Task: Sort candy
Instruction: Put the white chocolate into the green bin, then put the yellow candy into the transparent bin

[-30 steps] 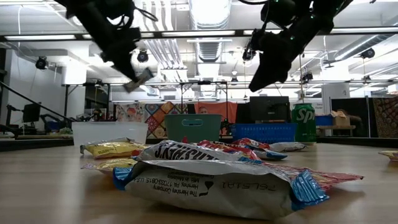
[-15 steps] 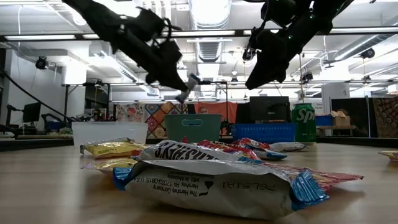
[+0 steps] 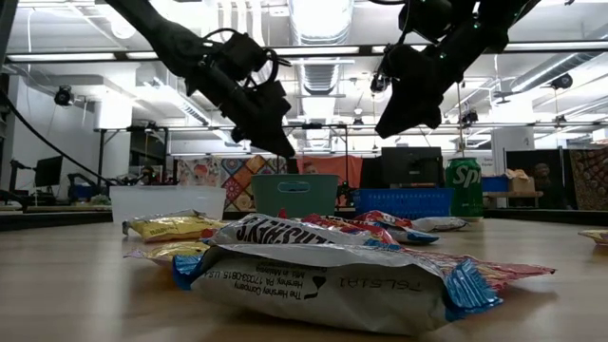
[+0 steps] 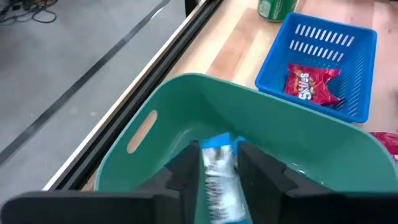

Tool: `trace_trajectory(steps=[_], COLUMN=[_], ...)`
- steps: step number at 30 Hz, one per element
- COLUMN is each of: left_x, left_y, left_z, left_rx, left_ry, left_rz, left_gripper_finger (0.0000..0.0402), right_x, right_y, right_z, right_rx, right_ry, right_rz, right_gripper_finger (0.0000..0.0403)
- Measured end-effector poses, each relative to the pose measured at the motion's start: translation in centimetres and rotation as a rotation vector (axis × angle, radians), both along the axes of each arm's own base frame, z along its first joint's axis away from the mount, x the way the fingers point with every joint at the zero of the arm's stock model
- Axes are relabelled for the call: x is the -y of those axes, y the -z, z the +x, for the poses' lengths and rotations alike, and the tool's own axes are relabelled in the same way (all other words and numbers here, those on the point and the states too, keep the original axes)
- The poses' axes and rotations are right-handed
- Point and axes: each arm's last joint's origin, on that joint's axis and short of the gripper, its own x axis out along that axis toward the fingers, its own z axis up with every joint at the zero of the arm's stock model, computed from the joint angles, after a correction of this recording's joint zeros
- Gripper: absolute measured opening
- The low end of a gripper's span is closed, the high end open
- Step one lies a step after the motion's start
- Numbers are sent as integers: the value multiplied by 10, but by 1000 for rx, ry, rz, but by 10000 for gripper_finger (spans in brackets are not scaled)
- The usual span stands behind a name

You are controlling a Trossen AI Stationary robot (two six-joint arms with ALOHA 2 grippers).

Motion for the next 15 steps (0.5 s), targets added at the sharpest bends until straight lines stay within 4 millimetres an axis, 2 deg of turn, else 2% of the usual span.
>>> trace_trajectory(steps=[4, 8, 12, 15], left_x=[3, 12, 24, 34], left_y=[-9, -24, -40, -50], left_z=[-6, -13, -21, -26], left_rx=[-5, -4, 38, 60], left_ry=[11, 35, 60, 94], left_rz=[15, 31, 56, 89], left_gripper_finger=[126, 131, 125, 119], right_x=[-4, -14, -34, -53], right_y=[0, -1, 0, 4], right_z=[1, 3, 5, 3], right_rx=[34, 60, 21, -69], right_ry=[-39, -73, -52, -10], right_rz=[142, 353, 559, 686], right_gripper_finger=[109, 109, 106, 100])
